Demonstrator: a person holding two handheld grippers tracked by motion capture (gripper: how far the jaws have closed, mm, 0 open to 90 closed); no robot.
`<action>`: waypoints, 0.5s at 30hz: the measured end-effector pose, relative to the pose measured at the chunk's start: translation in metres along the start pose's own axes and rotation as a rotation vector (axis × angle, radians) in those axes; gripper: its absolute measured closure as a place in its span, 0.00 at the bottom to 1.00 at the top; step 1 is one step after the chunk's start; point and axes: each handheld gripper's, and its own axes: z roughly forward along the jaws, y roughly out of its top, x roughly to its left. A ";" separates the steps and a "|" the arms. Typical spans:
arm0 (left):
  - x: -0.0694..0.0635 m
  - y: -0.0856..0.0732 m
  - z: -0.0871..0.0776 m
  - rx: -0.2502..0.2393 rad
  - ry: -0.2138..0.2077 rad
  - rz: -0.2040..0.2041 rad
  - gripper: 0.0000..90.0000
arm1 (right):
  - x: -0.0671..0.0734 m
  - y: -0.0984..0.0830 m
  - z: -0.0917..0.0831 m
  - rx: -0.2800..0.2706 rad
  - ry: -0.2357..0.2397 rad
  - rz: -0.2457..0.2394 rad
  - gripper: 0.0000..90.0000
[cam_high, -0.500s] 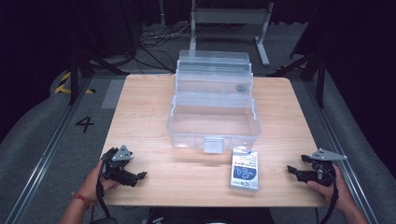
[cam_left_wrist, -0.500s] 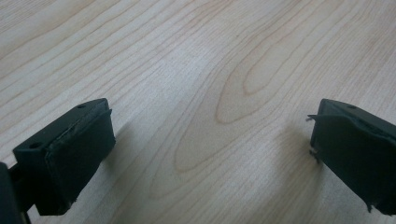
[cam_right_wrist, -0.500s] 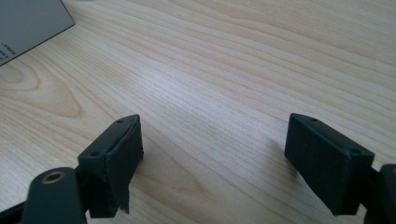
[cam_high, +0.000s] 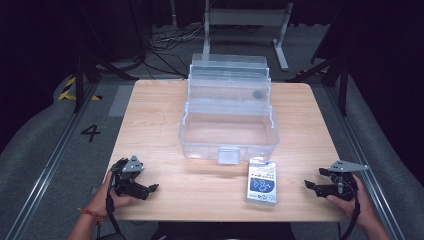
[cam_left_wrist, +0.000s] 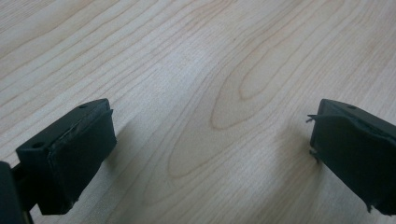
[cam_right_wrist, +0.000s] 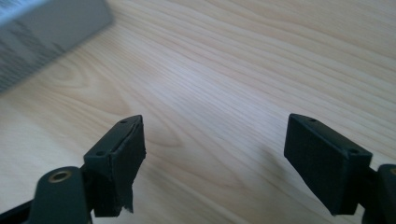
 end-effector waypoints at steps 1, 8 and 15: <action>-0.002 0.001 0.002 -0.009 0.006 -0.011 0.00 | 0.014 0.007 -0.005 -0.018 0.016 -0.021 0.23; -0.008 0.003 0.003 -0.008 0.021 -0.020 0.01 | 0.059 0.024 -0.009 -0.053 0.077 -0.078 0.21; -0.014 0.007 0.006 -0.006 0.007 -0.003 0.01 | 0.111 0.031 -0.002 -0.035 0.185 -0.181 0.20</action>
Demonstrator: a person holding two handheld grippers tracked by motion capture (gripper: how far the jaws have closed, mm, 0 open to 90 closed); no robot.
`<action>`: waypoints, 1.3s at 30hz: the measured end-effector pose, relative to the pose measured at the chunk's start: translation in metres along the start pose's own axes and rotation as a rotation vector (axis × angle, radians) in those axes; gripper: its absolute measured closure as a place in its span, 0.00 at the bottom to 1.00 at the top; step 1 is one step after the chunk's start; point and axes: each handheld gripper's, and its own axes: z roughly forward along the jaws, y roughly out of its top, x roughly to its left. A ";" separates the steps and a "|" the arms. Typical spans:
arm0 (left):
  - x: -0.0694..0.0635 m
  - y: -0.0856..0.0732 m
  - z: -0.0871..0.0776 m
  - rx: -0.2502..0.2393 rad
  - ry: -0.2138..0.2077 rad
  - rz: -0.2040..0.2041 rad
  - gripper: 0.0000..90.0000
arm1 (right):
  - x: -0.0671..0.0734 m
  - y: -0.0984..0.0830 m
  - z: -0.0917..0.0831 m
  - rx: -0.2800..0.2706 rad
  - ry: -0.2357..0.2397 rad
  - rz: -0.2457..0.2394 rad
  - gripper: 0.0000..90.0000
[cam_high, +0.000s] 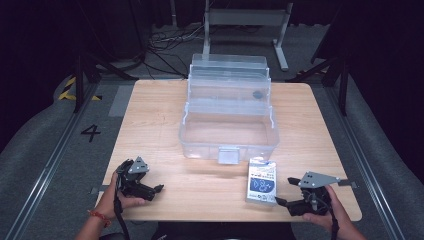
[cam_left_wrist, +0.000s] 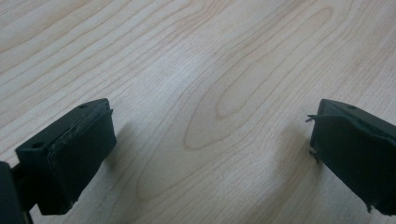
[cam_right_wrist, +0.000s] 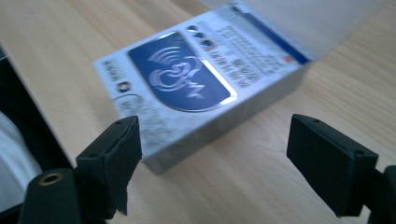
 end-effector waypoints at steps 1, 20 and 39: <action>0.000 0.000 0.000 -0.002 -0.003 -0.001 0.01 | 0.003 0.000 0.002 0.006 0.008 -0.013 0.20; -0.001 -0.001 0.000 -0.010 0.006 -0.002 0.01 | -0.015 -0.016 0.009 0.078 -0.079 -0.009 0.18; -0.008 0.003 0.003 0.000 -0.014 0.006 0.01 | -0.036 -0.032 -0.010 0.102 -0.127 0.078 0.22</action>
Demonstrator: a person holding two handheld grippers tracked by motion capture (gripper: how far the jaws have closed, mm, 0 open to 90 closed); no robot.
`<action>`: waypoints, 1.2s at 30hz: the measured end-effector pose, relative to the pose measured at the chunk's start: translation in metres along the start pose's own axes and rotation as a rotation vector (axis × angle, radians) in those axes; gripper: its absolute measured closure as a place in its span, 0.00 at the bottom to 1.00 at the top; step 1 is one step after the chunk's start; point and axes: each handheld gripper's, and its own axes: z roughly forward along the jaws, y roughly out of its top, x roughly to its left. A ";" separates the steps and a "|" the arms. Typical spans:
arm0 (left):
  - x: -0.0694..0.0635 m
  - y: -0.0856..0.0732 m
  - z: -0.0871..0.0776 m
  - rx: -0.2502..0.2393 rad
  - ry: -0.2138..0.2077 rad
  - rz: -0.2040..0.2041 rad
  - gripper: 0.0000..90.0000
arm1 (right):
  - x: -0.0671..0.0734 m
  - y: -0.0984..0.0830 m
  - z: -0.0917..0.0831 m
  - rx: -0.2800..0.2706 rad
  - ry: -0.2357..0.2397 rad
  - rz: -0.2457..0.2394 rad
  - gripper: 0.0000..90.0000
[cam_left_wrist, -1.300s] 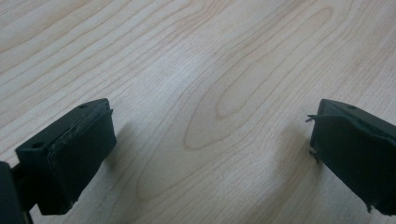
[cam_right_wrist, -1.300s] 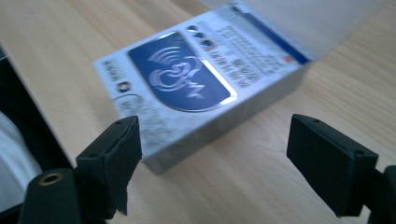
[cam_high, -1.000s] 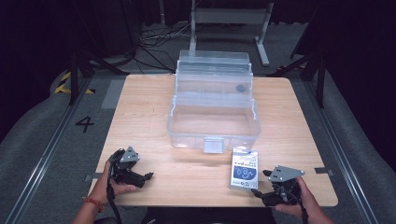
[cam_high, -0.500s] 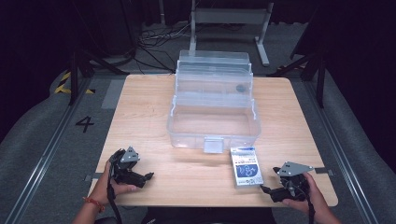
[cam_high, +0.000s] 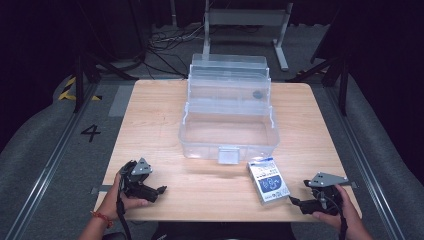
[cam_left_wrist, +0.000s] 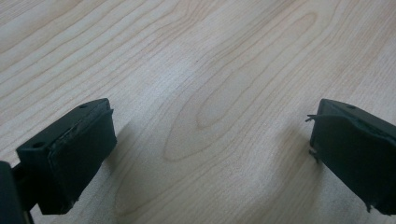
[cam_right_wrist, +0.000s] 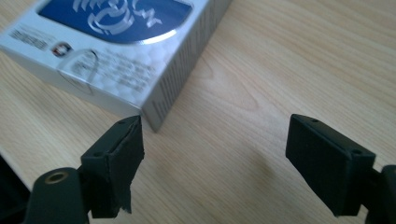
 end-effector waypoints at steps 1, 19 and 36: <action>0.000 0.000 0.000 0.002 -0.002 0.007 0.01 | 0.001 0.002 -0.002 -0.016 0.013 0.011 0.21; -0.001 0.002 0.002 -0.001 -0.011 0.018 0.01 | 0.068 0.055 0.018 0.014 0.016 -0.032 0.17; -0.001 0.002 0.002 -0.004 -0.014 0.022 0.01 | 0.038 0.034 0.007 0.093 -0.020 0.001 0.18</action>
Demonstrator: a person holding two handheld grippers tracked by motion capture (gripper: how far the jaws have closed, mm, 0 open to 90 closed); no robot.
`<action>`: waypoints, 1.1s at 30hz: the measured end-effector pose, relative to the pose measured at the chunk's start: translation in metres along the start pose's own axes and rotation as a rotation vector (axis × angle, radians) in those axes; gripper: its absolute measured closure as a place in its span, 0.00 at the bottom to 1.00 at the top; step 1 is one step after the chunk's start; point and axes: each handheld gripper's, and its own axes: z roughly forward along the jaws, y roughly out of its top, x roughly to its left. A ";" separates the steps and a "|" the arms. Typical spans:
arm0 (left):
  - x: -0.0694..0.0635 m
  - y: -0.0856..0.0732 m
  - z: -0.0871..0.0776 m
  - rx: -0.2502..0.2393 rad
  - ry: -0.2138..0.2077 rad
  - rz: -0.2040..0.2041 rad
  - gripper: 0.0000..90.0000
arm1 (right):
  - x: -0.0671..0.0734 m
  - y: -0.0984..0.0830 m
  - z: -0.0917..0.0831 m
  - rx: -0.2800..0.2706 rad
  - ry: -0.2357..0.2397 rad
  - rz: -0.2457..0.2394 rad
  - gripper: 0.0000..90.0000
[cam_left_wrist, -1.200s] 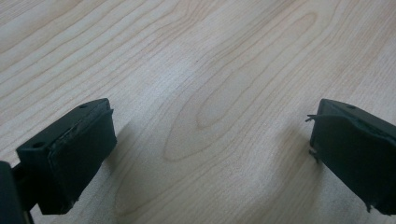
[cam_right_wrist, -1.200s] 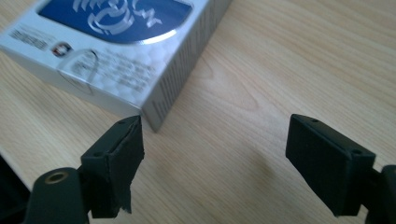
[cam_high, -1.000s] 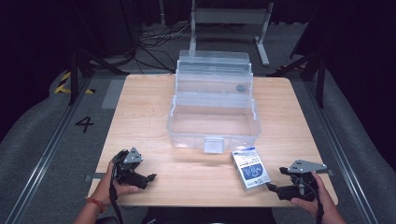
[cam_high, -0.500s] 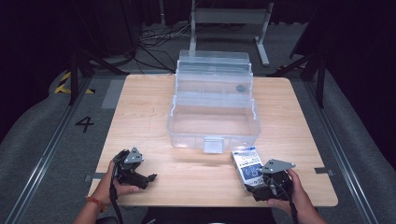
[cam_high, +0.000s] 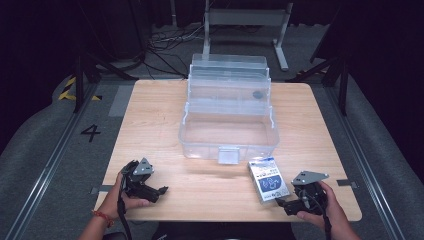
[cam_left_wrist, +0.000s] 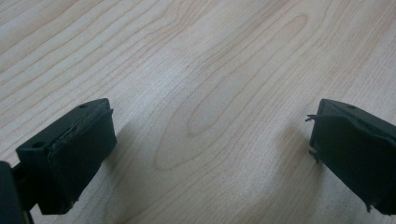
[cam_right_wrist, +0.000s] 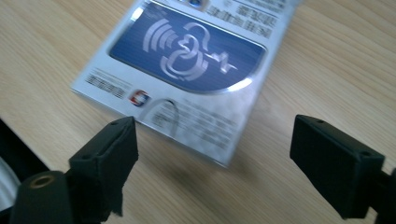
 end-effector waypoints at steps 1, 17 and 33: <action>0.000 0.000 0.000 0.000 0.000 0.001 0.01 | -0.003 -0.002 -0.001 0.009 0.005 0.000 0.22; 0.000 0.000 0.000 0.000 -0.001 0.006 0.01 | -0.040 -0.021 0.005 0.075 -0.070 0.062 0.17; 0.000 0.000 0.000 -0.001 -0.001 0.006 0.01 | -0.066 -0.016 -0.025 -0.044 -0.035 0.132 0.19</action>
